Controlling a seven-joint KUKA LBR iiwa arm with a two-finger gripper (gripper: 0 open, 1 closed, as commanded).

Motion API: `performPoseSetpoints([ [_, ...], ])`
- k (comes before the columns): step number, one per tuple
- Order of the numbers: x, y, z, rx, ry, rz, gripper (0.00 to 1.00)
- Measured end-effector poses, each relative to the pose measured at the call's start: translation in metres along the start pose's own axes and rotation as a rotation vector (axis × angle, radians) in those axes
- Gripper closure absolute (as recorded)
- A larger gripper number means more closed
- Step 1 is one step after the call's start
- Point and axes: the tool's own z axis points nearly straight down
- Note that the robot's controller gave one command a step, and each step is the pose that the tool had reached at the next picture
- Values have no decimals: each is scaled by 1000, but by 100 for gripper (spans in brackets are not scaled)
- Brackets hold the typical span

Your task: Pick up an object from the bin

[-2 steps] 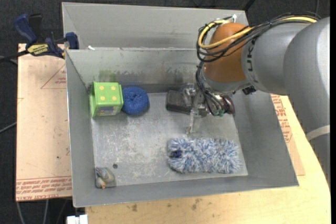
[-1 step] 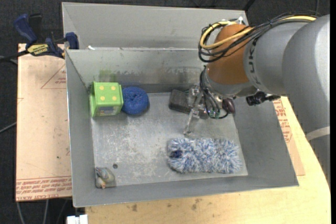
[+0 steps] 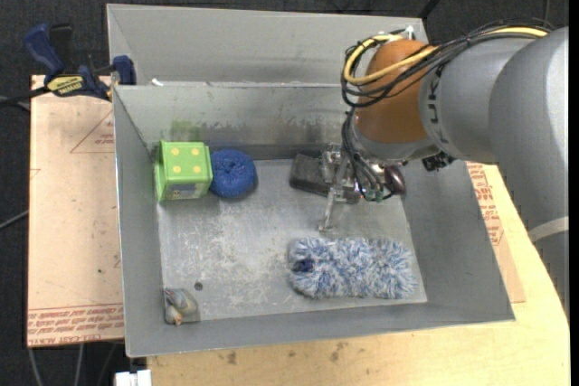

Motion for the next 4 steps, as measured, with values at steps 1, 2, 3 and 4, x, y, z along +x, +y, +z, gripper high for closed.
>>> performPoseSetpoints([
  [1,4,-1,-5,-5,1,123,100],
  [2,4,-1,-5,-5,1,123,100],
  [3,3,0,-6,-4,4,123,100],
  [4,4,-1,-12,-2,10,122,100],
])
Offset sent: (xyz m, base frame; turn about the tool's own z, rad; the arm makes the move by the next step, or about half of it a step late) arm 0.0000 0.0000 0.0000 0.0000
